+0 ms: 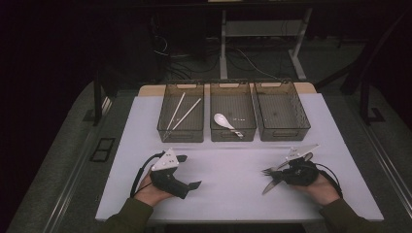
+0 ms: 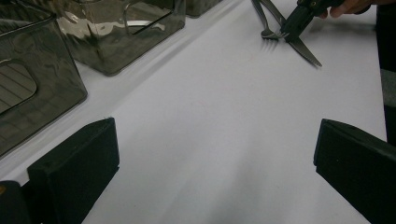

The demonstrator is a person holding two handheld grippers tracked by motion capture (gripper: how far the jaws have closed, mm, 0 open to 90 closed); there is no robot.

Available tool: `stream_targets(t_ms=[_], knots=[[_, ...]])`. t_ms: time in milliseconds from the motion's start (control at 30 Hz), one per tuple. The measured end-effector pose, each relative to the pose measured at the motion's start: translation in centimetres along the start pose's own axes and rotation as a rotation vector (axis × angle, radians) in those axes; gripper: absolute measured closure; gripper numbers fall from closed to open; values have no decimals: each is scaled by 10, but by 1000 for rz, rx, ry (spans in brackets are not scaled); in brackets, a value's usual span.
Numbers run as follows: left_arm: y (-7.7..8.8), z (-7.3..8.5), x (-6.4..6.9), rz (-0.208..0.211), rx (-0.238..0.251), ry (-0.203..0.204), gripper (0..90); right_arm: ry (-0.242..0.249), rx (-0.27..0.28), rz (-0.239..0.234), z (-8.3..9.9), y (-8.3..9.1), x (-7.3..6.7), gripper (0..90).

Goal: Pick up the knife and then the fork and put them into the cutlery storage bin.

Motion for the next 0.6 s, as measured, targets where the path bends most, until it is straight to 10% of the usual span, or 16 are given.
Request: stream_targets(t_ms=[600], knots=[[-1,0,0,-1,-6,-3,0,-13,38,49,-9,-10,12,897]])
Point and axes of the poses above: each handheld gripper's, and its own axes: y roughly backward along the jaws, z roughly out of its underside, x roughly to its right, the point moved 2 cm from there along -y, roughly forward along the jaws, and after that the axes turned 3 degrees about -y, right-handed, at the moved point
